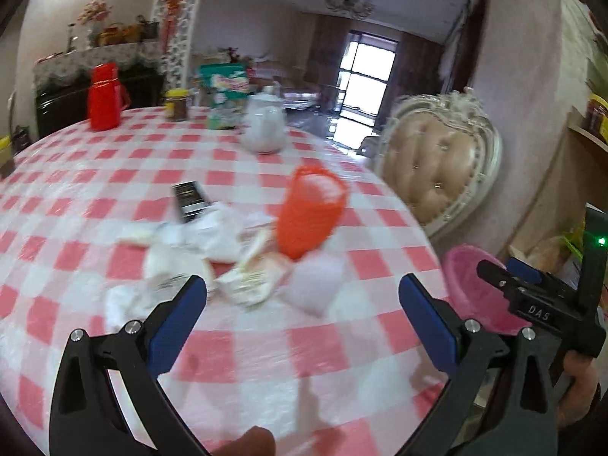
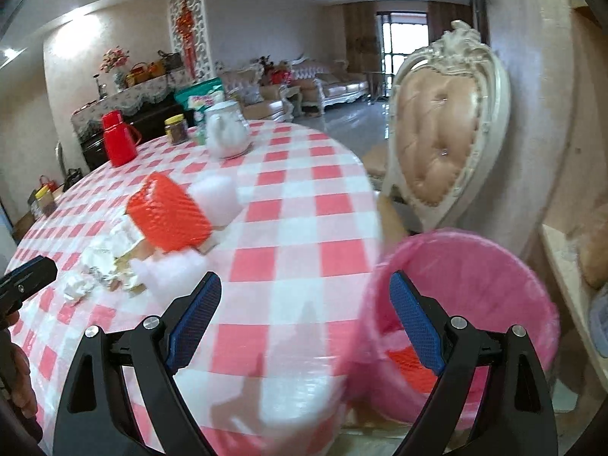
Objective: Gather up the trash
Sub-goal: 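Grasp a white tissue with the left tool while the right tool grasps a foam sheet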
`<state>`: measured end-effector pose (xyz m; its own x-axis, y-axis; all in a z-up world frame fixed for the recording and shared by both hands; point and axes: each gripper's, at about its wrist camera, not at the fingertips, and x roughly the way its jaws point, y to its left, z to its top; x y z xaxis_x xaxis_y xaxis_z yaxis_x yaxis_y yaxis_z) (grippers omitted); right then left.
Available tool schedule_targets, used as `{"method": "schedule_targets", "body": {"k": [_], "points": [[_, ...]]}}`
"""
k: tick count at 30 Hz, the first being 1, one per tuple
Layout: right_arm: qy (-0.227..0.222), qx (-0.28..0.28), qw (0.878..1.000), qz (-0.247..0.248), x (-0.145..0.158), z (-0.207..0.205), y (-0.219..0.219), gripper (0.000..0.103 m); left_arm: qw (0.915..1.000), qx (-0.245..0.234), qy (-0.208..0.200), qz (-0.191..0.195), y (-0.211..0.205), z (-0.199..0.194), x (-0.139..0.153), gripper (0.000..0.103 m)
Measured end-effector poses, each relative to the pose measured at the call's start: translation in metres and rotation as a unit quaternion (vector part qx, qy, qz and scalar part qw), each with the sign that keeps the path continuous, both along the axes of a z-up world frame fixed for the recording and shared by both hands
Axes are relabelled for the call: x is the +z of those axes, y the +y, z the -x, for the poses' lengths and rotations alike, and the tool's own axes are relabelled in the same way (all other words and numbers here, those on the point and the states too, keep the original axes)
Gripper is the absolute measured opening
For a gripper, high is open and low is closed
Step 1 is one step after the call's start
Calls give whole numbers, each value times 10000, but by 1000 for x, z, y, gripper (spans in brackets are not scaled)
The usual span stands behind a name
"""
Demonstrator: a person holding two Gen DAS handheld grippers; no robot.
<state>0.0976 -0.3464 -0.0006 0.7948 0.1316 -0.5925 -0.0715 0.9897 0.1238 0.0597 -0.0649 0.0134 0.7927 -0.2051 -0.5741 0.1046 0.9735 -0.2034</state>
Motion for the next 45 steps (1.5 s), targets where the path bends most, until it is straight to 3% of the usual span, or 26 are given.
{"method": "schedule_targets", "body": {"k": [6, 10, 14, 22, 29, 34, 39, 45], "points": [[192, 117, 9997, 70, -6, -11, 31, 85, 9983, 567, 141, -27, 51, 6, -8, 98], [254, 261, 9992, -189, -13, -17, 42, 85, 9968, 716, 308, 146, 76, 6, -19, 97], [-17, 237, 9997, 7, -12, -17, 59, 85, 9950, 843, 474, 243, 96, 3, -31, 90], [393, 842, 9952, -301, -24, -30, 93, 85, 9907, 1071, 814, 226, 120, -9, -52, 77], [737, 982, 9921, -271, -38, -39, 129, 85, 9850, 1224, 1166, 342, 139, -26, -74, 67], [1008, 882, 9906, -283, -47, -50, 145, 85, 9827, 1230, 1328, 385, 142, -38, -86, 63], [1138, 765, 9899, -357, -51, -60, 155, 85, 9822, 1154, 1429, 387, 143, -46, -94, 49], [1283, 458, 9902, -315, -57, -74, 165, 85, 9823, 1108, 1454, 411, 145, -48, -97, 42]]}}
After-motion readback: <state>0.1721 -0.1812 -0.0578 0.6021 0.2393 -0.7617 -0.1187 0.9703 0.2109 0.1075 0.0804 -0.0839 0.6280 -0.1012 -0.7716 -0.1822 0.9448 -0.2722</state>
